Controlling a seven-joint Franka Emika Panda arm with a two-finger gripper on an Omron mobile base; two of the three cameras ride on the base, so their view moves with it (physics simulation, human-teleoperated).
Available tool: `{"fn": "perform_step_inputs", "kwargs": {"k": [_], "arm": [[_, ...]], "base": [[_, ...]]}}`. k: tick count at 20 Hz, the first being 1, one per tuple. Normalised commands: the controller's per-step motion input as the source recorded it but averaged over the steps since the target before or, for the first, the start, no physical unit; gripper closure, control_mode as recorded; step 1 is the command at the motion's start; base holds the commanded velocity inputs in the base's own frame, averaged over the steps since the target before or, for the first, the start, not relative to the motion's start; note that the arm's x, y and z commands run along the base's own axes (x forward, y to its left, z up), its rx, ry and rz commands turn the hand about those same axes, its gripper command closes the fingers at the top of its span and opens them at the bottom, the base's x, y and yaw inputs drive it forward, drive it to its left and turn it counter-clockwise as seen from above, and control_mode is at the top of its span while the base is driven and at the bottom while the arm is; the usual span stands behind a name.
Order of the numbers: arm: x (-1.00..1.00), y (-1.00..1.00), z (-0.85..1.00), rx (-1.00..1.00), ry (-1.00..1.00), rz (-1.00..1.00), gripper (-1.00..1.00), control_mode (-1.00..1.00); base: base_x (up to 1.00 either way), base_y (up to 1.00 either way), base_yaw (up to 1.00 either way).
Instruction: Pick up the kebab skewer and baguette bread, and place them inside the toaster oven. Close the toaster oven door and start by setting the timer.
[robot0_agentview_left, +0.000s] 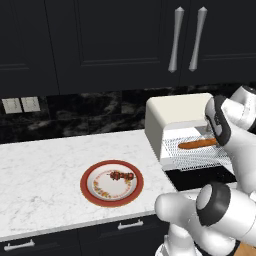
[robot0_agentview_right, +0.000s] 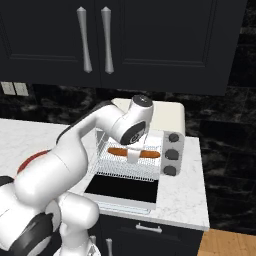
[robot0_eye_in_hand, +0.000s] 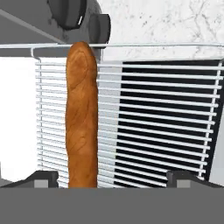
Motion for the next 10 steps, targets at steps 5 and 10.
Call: {"fn": "perform_step_inputs", "kwargs": {"k": [5, 10], "arm": [[-0.62, 1.00, 0.00, -0.17, 0.01, 0.29, -1.00, -1.00], [-0.24, 1.00, 0.00, -0.14, 0.04, 0.21, -1.00, -1.00]], "base": [[0.00, 0.00, 0.00], [0.00, 0.00, 0.00]]}}
